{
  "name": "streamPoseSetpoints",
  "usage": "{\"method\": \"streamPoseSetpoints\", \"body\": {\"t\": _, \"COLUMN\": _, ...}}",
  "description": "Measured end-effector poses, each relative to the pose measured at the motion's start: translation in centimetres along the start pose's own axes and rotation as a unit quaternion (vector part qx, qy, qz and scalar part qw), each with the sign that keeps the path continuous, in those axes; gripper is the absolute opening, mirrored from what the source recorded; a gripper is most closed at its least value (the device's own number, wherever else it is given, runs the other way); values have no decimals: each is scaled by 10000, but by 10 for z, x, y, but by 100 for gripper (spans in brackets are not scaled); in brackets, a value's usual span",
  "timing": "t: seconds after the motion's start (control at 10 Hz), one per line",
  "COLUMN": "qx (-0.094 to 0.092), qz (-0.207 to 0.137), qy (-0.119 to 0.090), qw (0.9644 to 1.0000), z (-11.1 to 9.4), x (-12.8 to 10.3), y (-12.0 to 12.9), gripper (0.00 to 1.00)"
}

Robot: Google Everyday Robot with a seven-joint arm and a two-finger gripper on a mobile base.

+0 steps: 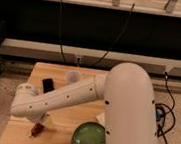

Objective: Place the pepper in the ceramic bowl

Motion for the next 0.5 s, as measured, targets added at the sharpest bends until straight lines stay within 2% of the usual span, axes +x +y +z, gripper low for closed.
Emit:
{"method": "streamPoseSetpoints", "body": {"t": 0.4, "qx": 30, "qz": -52, "qy": 2, "qw": 10000, "z": -1, "x": -5, "y": -2, "gripper": 80}}
{"method": "streamPoseSetpoints", "body": {"t": 0.5, "qx": 35, "qz": -54, "qy": 1, "qw": 10000, "z": -1, "x": -6, "y": -3, "gripper": 77}}
